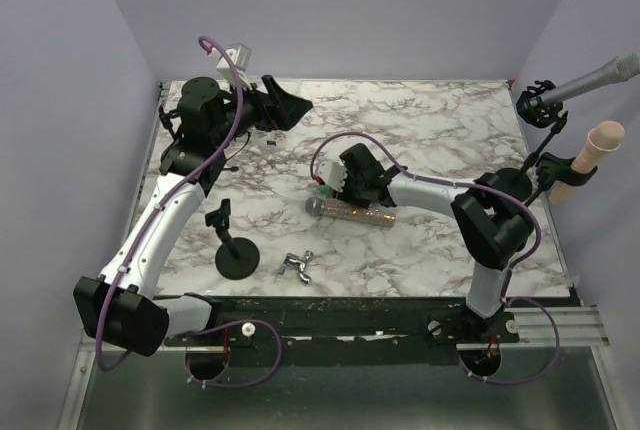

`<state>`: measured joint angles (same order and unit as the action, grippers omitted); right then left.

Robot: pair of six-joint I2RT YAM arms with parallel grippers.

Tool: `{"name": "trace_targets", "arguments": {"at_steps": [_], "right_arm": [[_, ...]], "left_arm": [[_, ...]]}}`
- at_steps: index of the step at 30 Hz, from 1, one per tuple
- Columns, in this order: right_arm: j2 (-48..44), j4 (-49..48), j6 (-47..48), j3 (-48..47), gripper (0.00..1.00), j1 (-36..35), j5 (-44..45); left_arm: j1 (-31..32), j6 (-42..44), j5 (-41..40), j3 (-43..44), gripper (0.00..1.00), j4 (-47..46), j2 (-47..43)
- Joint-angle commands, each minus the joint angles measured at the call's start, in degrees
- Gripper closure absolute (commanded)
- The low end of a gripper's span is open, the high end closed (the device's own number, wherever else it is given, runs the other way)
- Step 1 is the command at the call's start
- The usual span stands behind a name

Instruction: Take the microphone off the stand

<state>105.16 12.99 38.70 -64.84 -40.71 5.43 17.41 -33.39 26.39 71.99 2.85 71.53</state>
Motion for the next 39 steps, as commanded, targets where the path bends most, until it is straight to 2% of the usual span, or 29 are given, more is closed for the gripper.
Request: {"name": "trace_targets", "arguments": {"at_steps": [1,10,16,21,39], "right_arm": [[3.5,1.3,4.3,-4.0,0.97,0.3,-3.1],[9.5,1.3,4.6,-6.1,0.89,0.4,-1.8],[7.8,-1.1,4.6,-3.1,0.76,0.8,-0.5],[7.9,1.9,3.7,-5.0,0.64,1.2,-3.7],[10.7,8.5,2.4,-8.9,0.51,1.7,-5.1]], "left_arm": [[0.0,0.9,-0.7,0.4,0.18,0.8,0.2],[-1.0,0.2,-0.5,0.3,0.18,0.7,0.2],[-2.2,-1.5,1.3,0.0,0.18,-0.3,1.0],[-2.4,-1.4,1.2,0.1,0.19,-0.3,1.0],[-2.5,2.2,-1.9,1.1,0.18,2.3,-0.6]]}}
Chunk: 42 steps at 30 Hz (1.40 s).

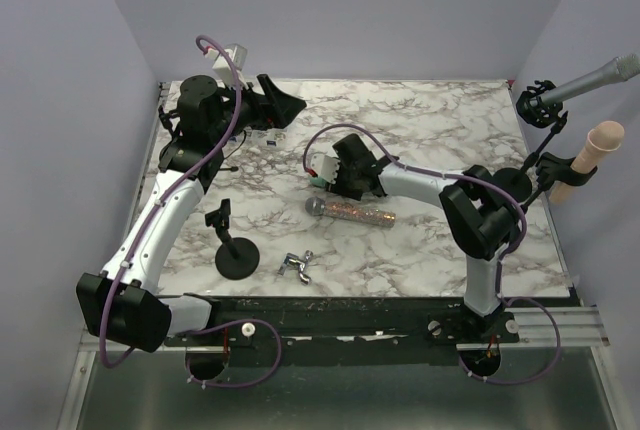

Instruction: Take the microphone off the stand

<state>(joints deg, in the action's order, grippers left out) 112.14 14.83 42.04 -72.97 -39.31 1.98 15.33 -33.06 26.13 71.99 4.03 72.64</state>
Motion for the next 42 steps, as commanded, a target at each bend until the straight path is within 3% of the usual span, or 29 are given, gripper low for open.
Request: {"name": "trace_targets", "arguments": {"at_steps": [1,16,18,22,32,38,39,42], "right_arm": [[3.9,6.9,-1.0,-0.9,0.51,0.3,-1.6],[4.8,8.2,-1.7,-3.7,0.47,0.3,0.1],[4.7,9.2,-2.0,-5.0,0.39,0.3,0.8],[2.1,9.4,-1.7,-5.8,0.38,0.3,1.3],[-11.1,10.8,-3.2,-6.3,0.37,0.2,1.2],[-21.8,5.4,-14.9,-4.4,0.37,-1.4,7.8],[-24.3,3.4,-17.5,-2.5,0.22,-1.8,8.3],[-32.9,-3.9,-26.4,5.5,0.18,-1.9,7.5]], "left_arm": [[-0.4,1.9,-1.8,1.0,0.18,1.2,-1.7],[-0.4,2.4,-2.4,1.0,0.18,1.4,-1.5],[-0.4,2.5,-2.2,1.1,0.18,1.4,-1.5],[-0.4,3.0,-2.8,1.1,0.18,1.7,-1.7],[-0.4,4.5,-4.1,1.4,0.18,2.4,-1.6],[-0.4,7.1,-5.9,1.0,0.17,2.2,-3.6],[-0.4,7.8,-6.4,1.1,0.17,2.4,-3.9],[0.1,10.6,-8.6,1.3,0.17,3.0,-5.2]]}}
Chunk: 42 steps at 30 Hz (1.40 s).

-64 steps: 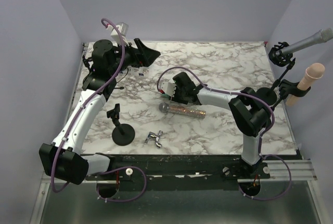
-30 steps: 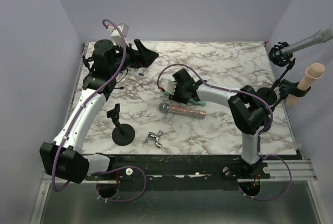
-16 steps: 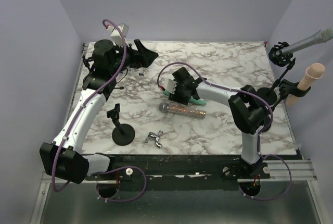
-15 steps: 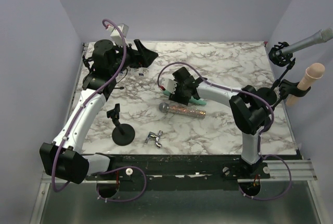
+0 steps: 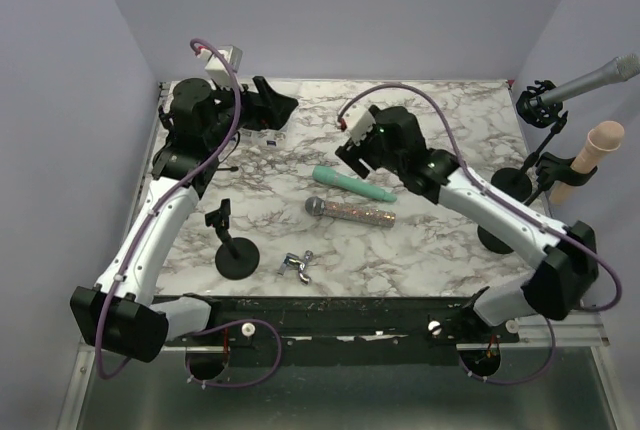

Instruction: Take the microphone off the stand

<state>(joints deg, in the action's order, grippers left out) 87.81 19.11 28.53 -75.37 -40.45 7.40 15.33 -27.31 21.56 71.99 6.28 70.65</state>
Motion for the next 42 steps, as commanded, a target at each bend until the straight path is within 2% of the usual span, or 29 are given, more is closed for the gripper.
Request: {"name": "trace_targets", "arguments": {"at_steps": [1,4,5,10,13,15,19,21,25,27,29,33,35,39,42], "right_arm": [[-12.0,-10.1,-15.5,10.7,0.18,-0.8,1.2],[-21.4,-17.9,-20.9,20.7,0.08,-0.7,0.9],[-23.8,-19.5,-22.2,22.8,0.01,-0.8,0.4],[-31.9,-24.5,-33.1,26.5,0.00,-0.8,-0.9],[-31.5,-21.6,-35.3,23.7,0.00,-0.7,-1.6],[-30.5,-20.8,-35.6,22.8,0.00,-0.7,-2.8],[-29.0,-21.1,-36.2,23.3,0.00,-0.8,-5.7],[-28.4,-22.0,-36.1,24.0,0.00,-0.8,-7.0],[-27.8,-21.8,-35.7,23.7,0.00,-0.8,-9.9],[-28.3,-21.4,-35.6,23.6,0.00,-0.7,-10.1],[-28.9,-21.2,-35.6,23.7,0.00,-0.8,-9.7],[-30.4,-20.7,-35.0,23.8,0.00,-0.8,-8.8],[-31.2,-20.7,-34.9,23.8,0.00,-0.8,-8.5],[-31.7,-20.5,-34.8,24.0,0.00,-0.7,-8.5],[-31.4,-21.0,-34.6,24.4,0.00,-0.7,-8.5]], "left_arm": [[0.5,6.7,-5.9,0.9,0.16,0.8,-3.7],[1.6,10.0,-10.8,0.7,0.14,2.8,-5.1],[1.7,10.6,-12.4,0.2,0.14,3.7,-6.0],[1.5,8.4,-25.6,-4.2,0.09,13.2,-12.4],[1.4,6.8,-36.8,-6.8,0.02,20.4,-17.4],[1.1,6.1,-42.7,-9.4,0.01,23.0,-21.2],[-0.9,2.4,-48.7,-15.2,0.01,26.7,-26.2],[-4.3,-2.8,-48.8,-17.2,0.01,29.7,-27.2],[-12.0,-10.4,-40.6,-21.6,0.01,29.0,-27.4],[-13.2,-13.3,-39.6,-23.9,0.01,25.8,-26.9],[-14.0,-19.7,-40.1,-25.5,0.02,24.8,-26.2],[-17.6,-29.9,-34.3,-31.6,0.01,12.2,-25.0],[-19.5,-34.0,-33.1,-32.6,0.01,9.1,-22.5],[-22.7,-34.9,-31.0,-30.6,0.01,6.9,-15.9],[-24.5,-31.4,-30.3,-28.4,0.06,4.5,-10.9]]}}
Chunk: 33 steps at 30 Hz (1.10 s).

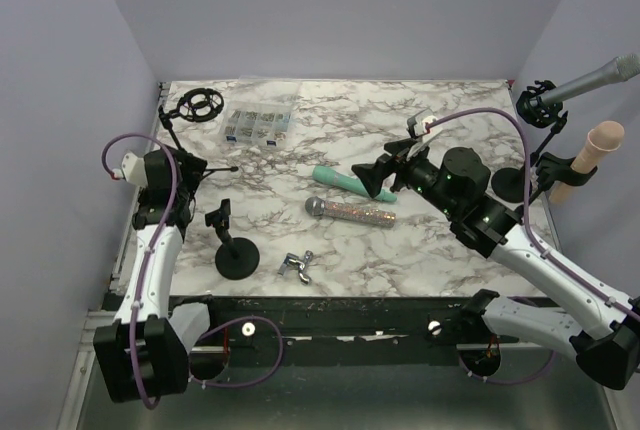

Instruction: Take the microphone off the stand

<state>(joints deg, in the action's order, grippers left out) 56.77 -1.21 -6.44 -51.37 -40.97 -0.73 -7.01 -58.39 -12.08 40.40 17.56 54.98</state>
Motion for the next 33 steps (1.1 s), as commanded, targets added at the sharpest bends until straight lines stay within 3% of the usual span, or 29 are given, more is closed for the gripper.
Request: {"name": "trace_targets", "arguments": {"at_steps": [1,8,20,33], "right_arm": [[-0.2,-0.9,0.3,0.5,0.00,-0.2,-0.6],[1.0,-0.7,0.7,0.3,0.00,-0.2,-0.4],[2.2,-0.5,1.3,0.3,0.00,-0.2,0.3],[3.6,-1.0,1.4,0.2,0.00,-0.2,-0.2]], "left_arm": [[-2.4,1.9,3.6,3.7,0.08,-8.4,6.2],[-3.1,8.5,5.4,7.9,0.16,-11.0,14.2],[-3.1,6.3,6.5,9.2,0.48,-15.3,20.6],[-3.1,8.4,5.1,9.7,0.54,-13.8,19.0]]}}
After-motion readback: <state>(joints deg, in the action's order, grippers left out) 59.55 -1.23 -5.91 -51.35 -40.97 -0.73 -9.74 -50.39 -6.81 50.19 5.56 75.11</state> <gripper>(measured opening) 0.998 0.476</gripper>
